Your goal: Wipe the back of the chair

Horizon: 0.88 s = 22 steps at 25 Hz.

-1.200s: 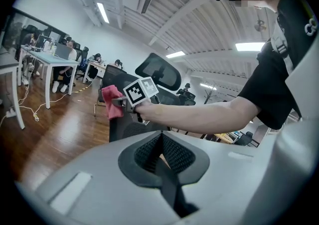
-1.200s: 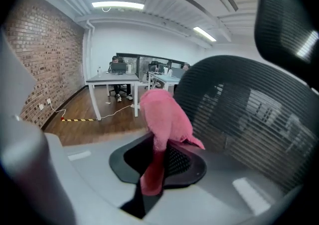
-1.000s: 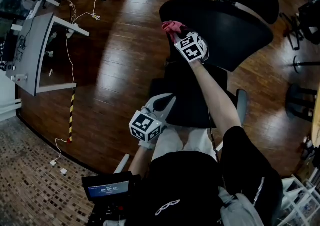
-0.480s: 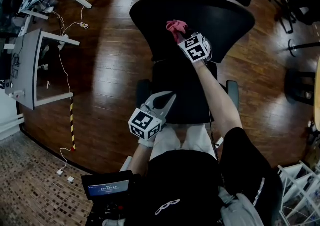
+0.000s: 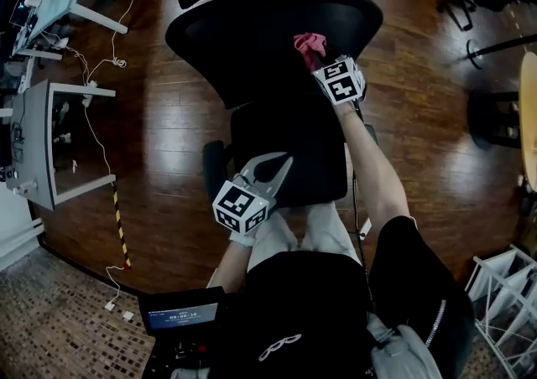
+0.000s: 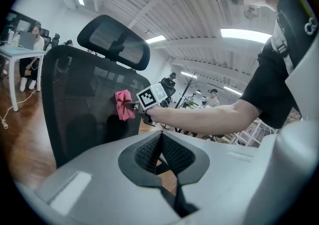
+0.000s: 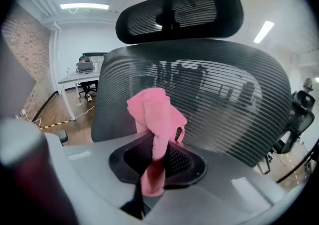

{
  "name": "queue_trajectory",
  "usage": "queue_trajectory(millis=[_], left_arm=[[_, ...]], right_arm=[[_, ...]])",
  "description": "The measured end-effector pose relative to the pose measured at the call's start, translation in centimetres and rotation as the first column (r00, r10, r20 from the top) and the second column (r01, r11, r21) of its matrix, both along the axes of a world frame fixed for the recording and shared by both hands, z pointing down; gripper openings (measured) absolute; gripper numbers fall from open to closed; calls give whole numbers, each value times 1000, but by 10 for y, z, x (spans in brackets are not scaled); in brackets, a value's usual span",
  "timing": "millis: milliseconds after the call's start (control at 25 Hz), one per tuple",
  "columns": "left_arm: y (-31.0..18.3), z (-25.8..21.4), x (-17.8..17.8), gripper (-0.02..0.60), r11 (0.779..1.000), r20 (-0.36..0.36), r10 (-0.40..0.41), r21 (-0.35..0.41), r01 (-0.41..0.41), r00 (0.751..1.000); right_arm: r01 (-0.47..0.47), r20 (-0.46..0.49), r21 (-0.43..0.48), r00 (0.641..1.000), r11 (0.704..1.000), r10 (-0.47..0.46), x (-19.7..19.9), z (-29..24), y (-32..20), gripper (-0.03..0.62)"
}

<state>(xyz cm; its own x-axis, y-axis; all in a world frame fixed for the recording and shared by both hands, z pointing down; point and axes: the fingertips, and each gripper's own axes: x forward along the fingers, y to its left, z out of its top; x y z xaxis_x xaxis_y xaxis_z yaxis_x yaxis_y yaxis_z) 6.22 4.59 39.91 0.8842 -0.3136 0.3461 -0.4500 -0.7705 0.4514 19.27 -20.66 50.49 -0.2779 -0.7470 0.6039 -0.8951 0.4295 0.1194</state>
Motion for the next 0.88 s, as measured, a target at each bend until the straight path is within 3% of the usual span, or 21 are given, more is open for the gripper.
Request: queue_trajectory(millis=[480, 680, 760, 880], left_arm=[[17, 8, 55, -9, 998, -7, 61, -13, -61, 998], [24, 9, 63, -9, 997, -20, 70, -15, -70, 997], [24, 9, 60, -9, 998, -25, 64, -16, -65, 998], [22, 9, 51, -9, 999, -32, 50, -20, -51, 998]], right_arm=[[-167, -13, 4, 986, 986, 167, 114, 8, 32, 41], [-328, -35, 3, 944, 945, 328, 160, 14, 54, 41], [-371, -41, -7, 928, 929, 370, 167, 20, 59, 41], [-359, -50, -18, 933, 933, 358, 152, 26, 57, 41]])
